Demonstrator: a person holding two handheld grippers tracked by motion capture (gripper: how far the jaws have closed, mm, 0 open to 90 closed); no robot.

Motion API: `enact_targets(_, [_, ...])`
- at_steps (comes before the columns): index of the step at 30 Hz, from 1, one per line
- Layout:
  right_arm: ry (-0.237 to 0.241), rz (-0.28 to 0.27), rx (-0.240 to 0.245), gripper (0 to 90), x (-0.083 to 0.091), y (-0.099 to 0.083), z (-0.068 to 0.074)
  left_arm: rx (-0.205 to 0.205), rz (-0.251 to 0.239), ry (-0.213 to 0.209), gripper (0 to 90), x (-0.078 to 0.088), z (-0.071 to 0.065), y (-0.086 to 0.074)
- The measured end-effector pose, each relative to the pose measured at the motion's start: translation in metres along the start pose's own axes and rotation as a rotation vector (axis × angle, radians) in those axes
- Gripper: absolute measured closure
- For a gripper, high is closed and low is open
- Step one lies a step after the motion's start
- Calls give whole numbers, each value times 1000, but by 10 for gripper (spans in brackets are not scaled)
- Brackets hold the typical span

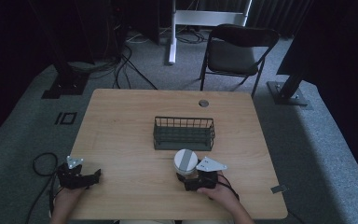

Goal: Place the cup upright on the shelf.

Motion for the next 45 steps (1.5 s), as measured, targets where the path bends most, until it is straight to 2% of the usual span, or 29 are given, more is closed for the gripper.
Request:
enact_targets(12, [-23, -14, -11, 144, -4, 2, 3, 0, 0, 0, 6, 0, 0, 0])
enact_targets(18, [-34, -12, -3, 160, -5, 2, 3, 0, 0, 0, 6, 0, 0, 0])
enact_targets(21, [-36, -15, 20, 171, -6, 3, 4, 0, 0, 0, 6, 0, 0, 0])
enact_targets(26, [-40, -27, -29, 183, -7, 4, -1, 0, 0, 0, 6, 0, 0, 0])
enact_targets(30, [-47, -22, 6, 183, -6, 5, 2, 0, 0, 0, 6, 0, 0, 0])
enact_targets(41, [-45, -38, 16, 183, 0, 15, 3, 0, 0, 0, 6, 0, 0, 0])
enact_targets(45, [-57, -45, 3, 183, 3, 22, 1, 0, 0, 0, 6, 0, 0, 0])
Point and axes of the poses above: each handheld gripper's, and its own axes: x roughly backward along the jaws, y roughly out of its top, z roughly to its left, the point moved 2 cm from there along -x, roughly forward along the jaws, and after that the axes turned 15 degrees about -y, right-handed, at the moved point
